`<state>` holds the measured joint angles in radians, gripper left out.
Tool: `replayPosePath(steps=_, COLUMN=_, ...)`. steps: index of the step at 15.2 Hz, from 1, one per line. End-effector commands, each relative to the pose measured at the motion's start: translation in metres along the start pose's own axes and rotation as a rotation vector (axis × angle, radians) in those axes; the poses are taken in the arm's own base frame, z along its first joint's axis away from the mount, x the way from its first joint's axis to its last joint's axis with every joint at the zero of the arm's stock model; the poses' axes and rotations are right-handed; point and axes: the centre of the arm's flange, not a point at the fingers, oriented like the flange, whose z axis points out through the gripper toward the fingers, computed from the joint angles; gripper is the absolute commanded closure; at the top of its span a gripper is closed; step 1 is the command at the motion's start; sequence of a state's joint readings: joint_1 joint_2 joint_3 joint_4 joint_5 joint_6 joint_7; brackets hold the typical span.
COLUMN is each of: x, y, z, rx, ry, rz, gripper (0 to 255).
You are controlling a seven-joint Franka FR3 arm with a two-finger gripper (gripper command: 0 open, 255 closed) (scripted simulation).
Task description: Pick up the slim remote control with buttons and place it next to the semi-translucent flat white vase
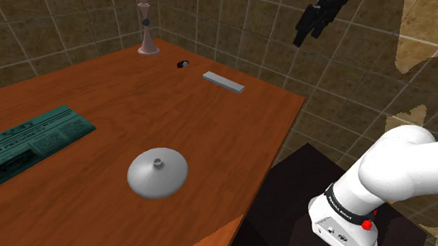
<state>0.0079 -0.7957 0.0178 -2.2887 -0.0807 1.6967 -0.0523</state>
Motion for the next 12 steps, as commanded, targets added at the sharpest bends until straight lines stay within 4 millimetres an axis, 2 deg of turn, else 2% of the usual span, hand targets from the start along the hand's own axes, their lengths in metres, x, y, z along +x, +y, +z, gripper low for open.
replayPosePath(steps=1, x=0.0, y=0.0, z=0.0, rx=0.0, ry=0.0, rz=0.0, gripper=0)
replayPosePath(steps=12, x=0.107, y=0.015, z=0.109, rx=0.045, ry=-0.066, rz=-0.032, gripper=0)
